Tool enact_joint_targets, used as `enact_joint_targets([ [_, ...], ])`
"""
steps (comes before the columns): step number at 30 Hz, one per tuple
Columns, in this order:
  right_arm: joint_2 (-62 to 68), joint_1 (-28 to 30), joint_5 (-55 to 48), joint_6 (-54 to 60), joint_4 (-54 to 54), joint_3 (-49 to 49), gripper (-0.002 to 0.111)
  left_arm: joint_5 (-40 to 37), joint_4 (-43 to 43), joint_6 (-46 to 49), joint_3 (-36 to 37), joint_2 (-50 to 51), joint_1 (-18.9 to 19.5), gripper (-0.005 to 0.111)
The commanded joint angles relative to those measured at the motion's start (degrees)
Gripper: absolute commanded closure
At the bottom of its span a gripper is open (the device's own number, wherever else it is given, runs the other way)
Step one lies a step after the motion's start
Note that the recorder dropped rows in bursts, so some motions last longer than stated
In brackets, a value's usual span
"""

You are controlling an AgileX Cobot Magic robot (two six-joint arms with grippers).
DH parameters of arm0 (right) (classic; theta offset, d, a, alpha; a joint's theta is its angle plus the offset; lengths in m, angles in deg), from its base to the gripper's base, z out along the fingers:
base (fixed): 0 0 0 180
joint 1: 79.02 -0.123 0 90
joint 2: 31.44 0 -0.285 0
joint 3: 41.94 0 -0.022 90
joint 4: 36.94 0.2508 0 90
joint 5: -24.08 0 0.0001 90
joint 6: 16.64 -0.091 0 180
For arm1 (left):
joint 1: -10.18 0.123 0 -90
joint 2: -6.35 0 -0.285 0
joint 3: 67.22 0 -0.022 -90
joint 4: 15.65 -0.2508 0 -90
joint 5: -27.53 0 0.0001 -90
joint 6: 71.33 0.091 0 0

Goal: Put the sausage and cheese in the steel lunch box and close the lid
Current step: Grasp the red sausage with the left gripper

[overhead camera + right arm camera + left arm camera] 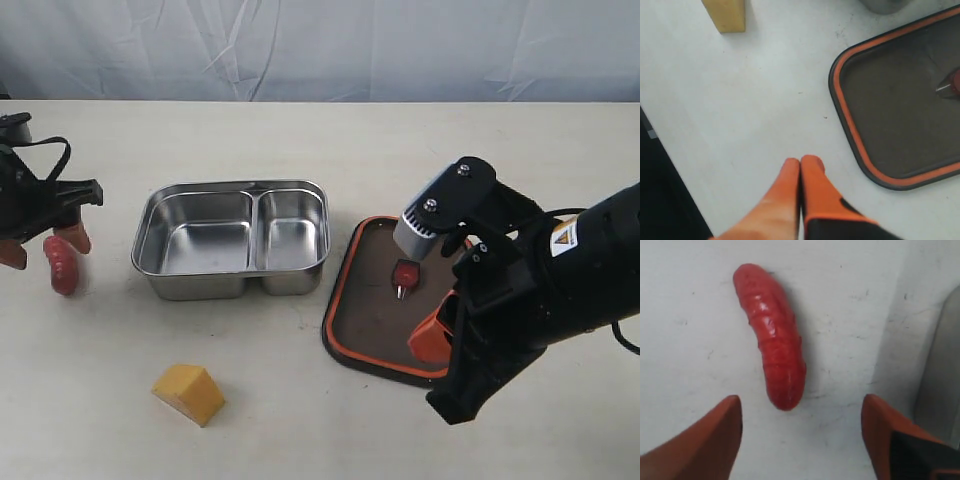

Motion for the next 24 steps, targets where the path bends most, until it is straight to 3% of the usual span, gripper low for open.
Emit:
enact_joint_targets([
  [1, -0.09, -0.11, 0.60, 0.00, 0.16, 0.21, 0.108, 4.59, 0.56, -0.05, -0.24, 2.24, -0.31, 0.040],
  [14, -0.09, -0.11, 0.95, 0.00, 0.14, 0.21, 0.108, 7.74, -0.07, -0.15, -0.24, 9.25, -0.31, 0.042],
  [17, -0.09, -0.11, 1.07, 0.00, 0.14, 0.21, 0.108, 7.26, -0.07, -0.15, -0.24, 9.36, -0.31, 0.061],
  [21, -0.09, -0.11, 1.07, 0.00, 0.14, 0.21, 0.108, 6.91, -0.54, -0.15, -0.24, 9.36, -0.31, 0.106],
  [24, -0.09, -0.11, 1.07, 0.00, 0.14, 0.21, 0.108, 5.71, -1.11, 0.06, -0.24, 9.36, -0.31, 0.107],
])
